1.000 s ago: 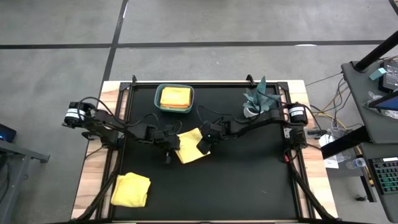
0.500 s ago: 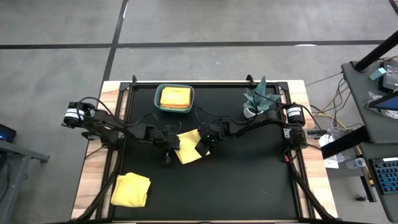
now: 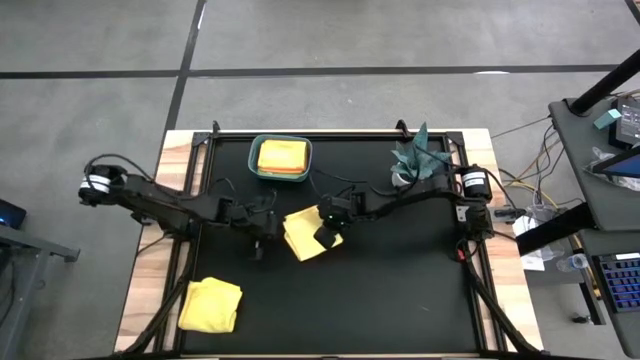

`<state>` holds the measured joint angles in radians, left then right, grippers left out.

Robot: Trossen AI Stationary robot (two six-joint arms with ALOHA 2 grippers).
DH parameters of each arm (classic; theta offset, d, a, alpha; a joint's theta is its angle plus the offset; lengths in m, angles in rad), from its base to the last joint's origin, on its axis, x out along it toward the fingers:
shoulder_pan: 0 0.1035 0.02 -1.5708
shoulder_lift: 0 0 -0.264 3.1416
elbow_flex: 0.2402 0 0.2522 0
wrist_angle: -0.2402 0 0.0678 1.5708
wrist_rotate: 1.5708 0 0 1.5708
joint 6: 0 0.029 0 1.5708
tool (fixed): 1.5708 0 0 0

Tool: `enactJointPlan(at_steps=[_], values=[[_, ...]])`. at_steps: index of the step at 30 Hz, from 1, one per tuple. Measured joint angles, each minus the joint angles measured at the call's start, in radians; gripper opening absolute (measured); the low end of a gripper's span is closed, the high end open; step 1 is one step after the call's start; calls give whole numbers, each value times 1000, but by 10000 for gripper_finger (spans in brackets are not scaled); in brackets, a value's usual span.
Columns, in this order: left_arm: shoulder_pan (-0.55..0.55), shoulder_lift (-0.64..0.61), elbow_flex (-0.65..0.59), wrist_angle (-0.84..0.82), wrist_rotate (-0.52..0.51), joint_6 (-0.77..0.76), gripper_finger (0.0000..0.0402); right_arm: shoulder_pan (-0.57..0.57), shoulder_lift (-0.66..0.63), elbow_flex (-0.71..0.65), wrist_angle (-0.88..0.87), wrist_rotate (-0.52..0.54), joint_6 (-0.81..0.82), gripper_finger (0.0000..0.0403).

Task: Fold microfiber towels
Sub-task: Fold the right yellow microfiber cloth

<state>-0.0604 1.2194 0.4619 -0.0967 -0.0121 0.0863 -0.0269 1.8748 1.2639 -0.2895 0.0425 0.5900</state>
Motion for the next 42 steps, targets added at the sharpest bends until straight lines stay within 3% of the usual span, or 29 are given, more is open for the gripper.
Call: enactJointPlan(at_steps=[7,17,32,42], values=[[1,94,-124,417,8,-2,6,0,-1,123,-186,90,-8,12],[1,271,-127,622,24,3,6,5,4,189,-217,90,-7,12],[35,317,-128,665,81,0,6,30,135,329,-215,90,-8,12],[35,316,-128,667,87,-1,6,39,140,345,-150,91,2,12]])
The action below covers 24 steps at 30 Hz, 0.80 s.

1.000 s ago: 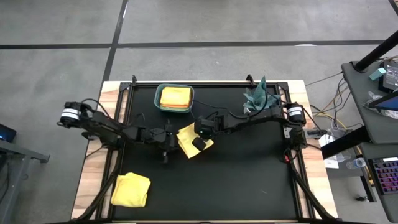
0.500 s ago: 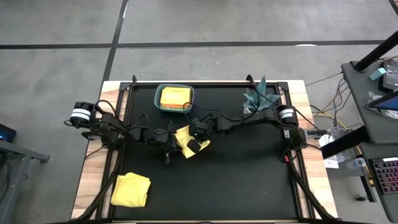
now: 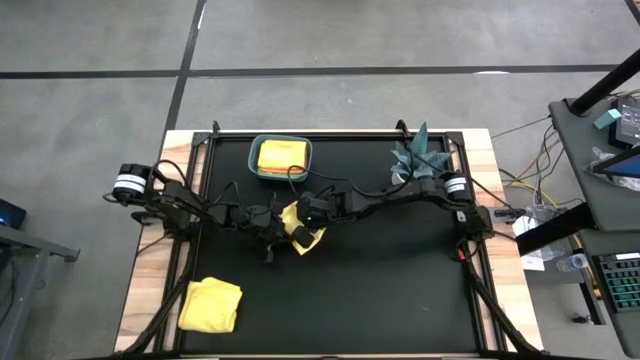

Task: Fold microfiber towels
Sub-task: Fold the right yellow microfiber cloth

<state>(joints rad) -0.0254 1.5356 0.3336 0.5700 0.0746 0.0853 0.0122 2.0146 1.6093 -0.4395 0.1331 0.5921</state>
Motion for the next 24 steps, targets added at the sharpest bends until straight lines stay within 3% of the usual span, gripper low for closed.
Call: enactJointPlan(at_steps=[14,24], values=[[0,0,0,15,1,-1,6,8,45,0,106,-3,-1,26],[0,-1,0,21,1,-4,6,17,47,0,131,-25,-7,140]])
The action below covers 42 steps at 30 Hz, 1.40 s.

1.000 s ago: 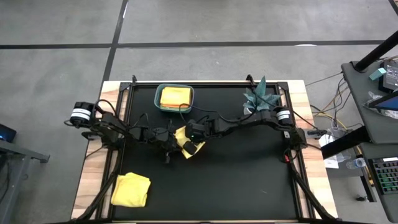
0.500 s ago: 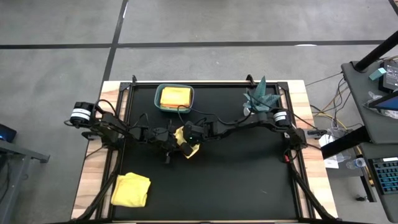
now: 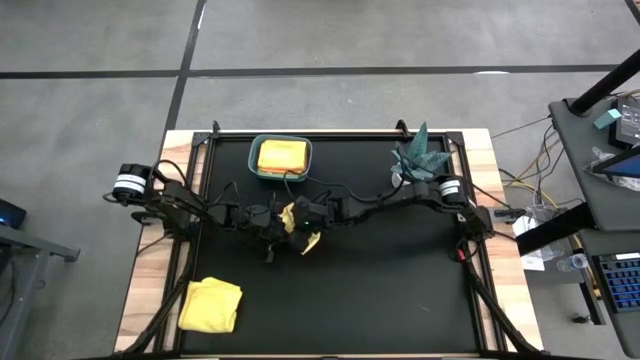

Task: Fold microfiber towels
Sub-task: Fold the right yellow microfiber cloth

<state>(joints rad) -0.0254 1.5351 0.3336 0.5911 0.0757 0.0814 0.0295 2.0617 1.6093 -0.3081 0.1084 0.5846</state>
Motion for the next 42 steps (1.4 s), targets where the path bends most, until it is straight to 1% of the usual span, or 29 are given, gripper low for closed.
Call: enactJointPlan(at_steps=[4,7,10,14,18,22,24,28,30,32,34,35,39,42], values=[[0,0,0,0,0,-14,6,18,-1,0,5,-7,-1,176],[0,-5,0,-3,0,-20,6,32,-3,2,7,-7,-1,191],[0,-15,0,-4,0,-23,6,39,-2,14,20,0,-2,197],[-4,-61,0,-13,0,-26,6,38,18,23,37,49,-3,194],[-4,-136,-2,-111,-2,-27,6,36,42,23,71,49,-7,187],[-5,-232,0,-245,-1,-27,6,36,46,23,91,48,-12,181],[-5,-295,1,-327,-1,-26,6,36,48,21,101,47,-25,180],[-4,-417,2,-422,-10,-23,6,36,49,21,122,42,-35,180],[-5,-479,2,-444,-69,-14,6,37,50,21,124,40,-53,179],[-4,-529,0,-478,-166,9,6,40,52,21,134,40,-64,178],[-4,-553,-1,-468,-255,34,6,42,52,21,150,41,-73,178],[-2,-559,0,-468,-284,47,6,43,52,21,164,41,-77,178],[-1,-527,-1,-435,-303,57,6,44,52,21,177,40,-90,180],[-1,-468,-1,-407,-303,57,6,45,52,21,181,41,-110,178]])
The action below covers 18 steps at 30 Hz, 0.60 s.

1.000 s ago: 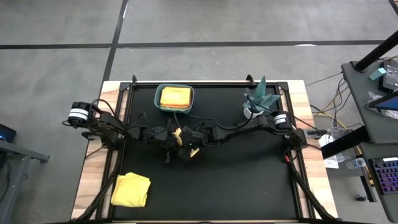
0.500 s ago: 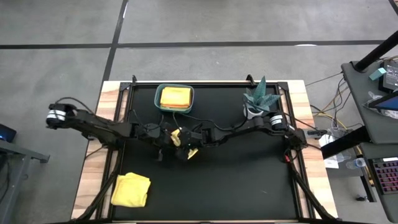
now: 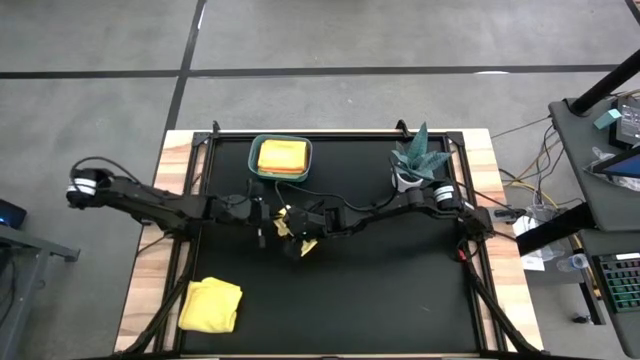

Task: Fold microfiber towels
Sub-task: Fold the right yellow microfiber cloth

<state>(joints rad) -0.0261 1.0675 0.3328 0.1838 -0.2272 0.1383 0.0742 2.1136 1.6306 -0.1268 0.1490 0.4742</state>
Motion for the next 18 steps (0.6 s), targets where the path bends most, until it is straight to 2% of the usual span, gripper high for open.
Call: enactJointPlan(at_steps=[4,10,18], values=[[0,97,-1,16,-2,0,6,8,-1,0,5,-4,-50,176],[0,201,1,4,-8,0,6,20,-37,0,-9,-80,-145,174],[0,218,2,-44,-8,-2,6,27,-139,0,-237,-38,-210,173]])
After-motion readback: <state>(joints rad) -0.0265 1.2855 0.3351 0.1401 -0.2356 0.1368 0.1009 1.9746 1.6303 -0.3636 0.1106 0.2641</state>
